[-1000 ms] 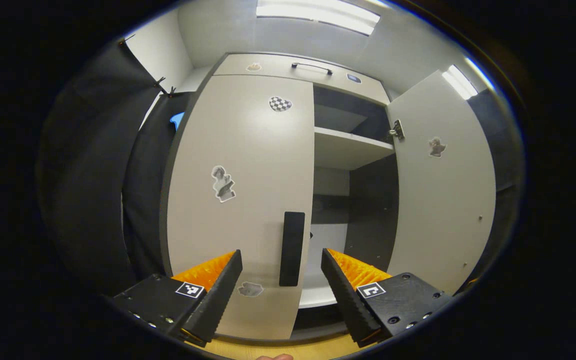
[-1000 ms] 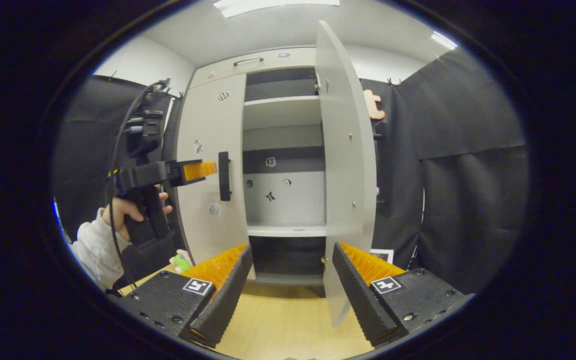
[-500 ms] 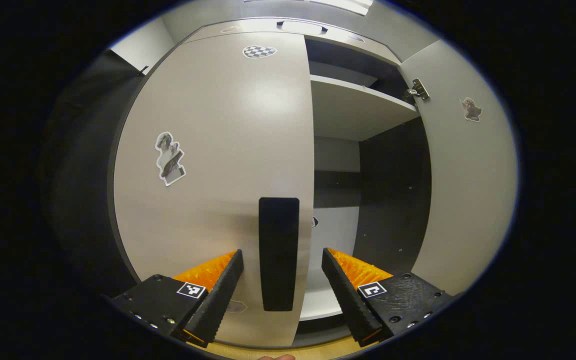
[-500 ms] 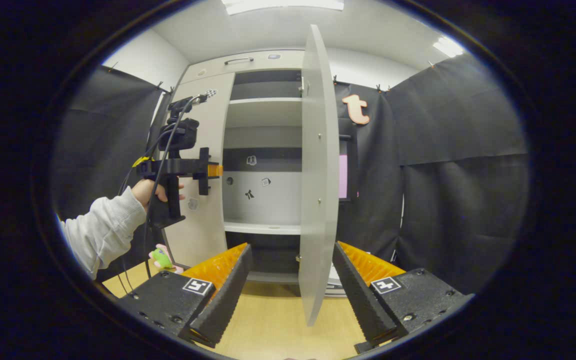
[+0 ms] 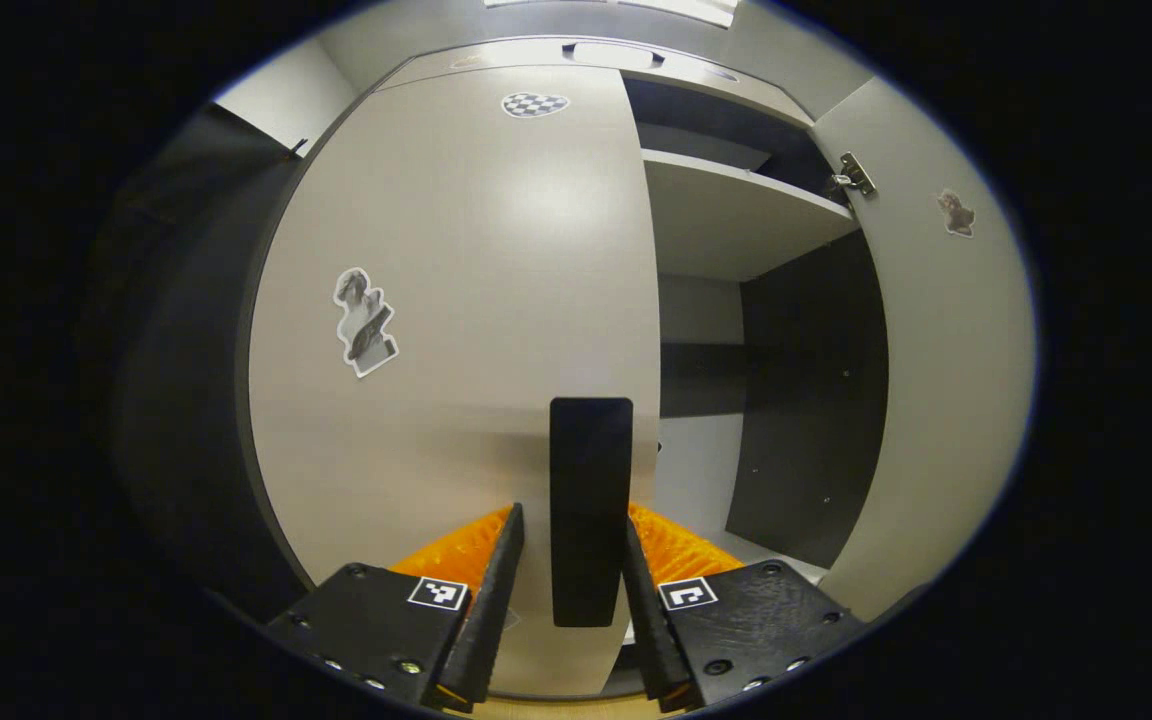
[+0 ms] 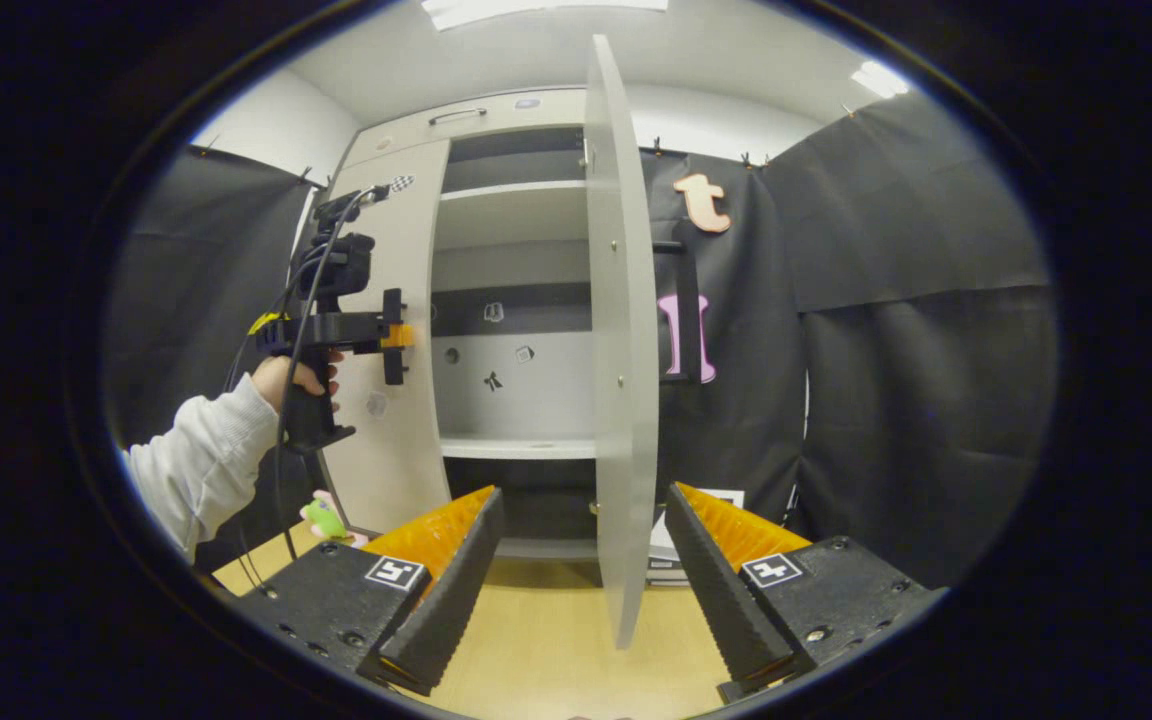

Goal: Open the right door of the double-door shoe cabinet with the right hand, and open the left door with the left hand.

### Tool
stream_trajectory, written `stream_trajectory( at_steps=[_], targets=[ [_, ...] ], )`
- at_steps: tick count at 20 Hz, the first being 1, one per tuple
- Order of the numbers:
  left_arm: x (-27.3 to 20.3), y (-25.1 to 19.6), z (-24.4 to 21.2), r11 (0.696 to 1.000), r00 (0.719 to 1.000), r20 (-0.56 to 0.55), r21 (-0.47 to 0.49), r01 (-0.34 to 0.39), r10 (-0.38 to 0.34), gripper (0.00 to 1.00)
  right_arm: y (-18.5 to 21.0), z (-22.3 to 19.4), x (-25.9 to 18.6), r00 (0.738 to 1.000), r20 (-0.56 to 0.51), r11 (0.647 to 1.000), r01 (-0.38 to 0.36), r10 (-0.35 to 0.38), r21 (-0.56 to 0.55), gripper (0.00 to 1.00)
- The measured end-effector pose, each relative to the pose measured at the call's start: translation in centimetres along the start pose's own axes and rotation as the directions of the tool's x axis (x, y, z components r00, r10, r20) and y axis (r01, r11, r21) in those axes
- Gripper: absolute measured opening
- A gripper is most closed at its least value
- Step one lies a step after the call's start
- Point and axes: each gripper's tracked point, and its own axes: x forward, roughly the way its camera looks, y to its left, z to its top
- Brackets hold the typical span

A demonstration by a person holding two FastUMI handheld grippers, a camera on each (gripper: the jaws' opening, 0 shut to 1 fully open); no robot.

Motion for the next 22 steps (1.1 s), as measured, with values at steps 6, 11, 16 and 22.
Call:
stream_trajectory(
  at_steps=[6, 11, 16, 22],
  targets=[
    [0.2, 0.1, -0.2, 1.000, 1.000, 0.006, 0.005, 0.007, -0.007, 0.13, -0.4, -0.4, -0.5, 1.000, -0.008, 1.000, 0.002, -0.002, 0.004, 0.96],
    [-1.8, 0.1, 0.0, 1.000, 1.000, -0.023, 0.025, -0.014, 0.015, 0.10, -0.7, -0.8, -0.6, 1.000, -0.008, 1.000, -0.001, 0.001, 0.003, 0.96],
    [-7.0, 0.8, 0.9, 0.999, 1.000, 0.004, 0.052, -0.013, 0.013, 0.10, -0.2, -1.2, -1.2, 1.000, -0.015, 1.000, -0.008, 0.008, 0.004, 0.96],
    [-13.4, 4.7, 0.5, 0.997, 0.999, -0.001, 0.053, -0.049, 0.049, 0.10, 2.1, -0.7, -1.5, 0.999, -0.004, 0.999, -0.052, 0.052, -0.009, 1.00]
  ],
)
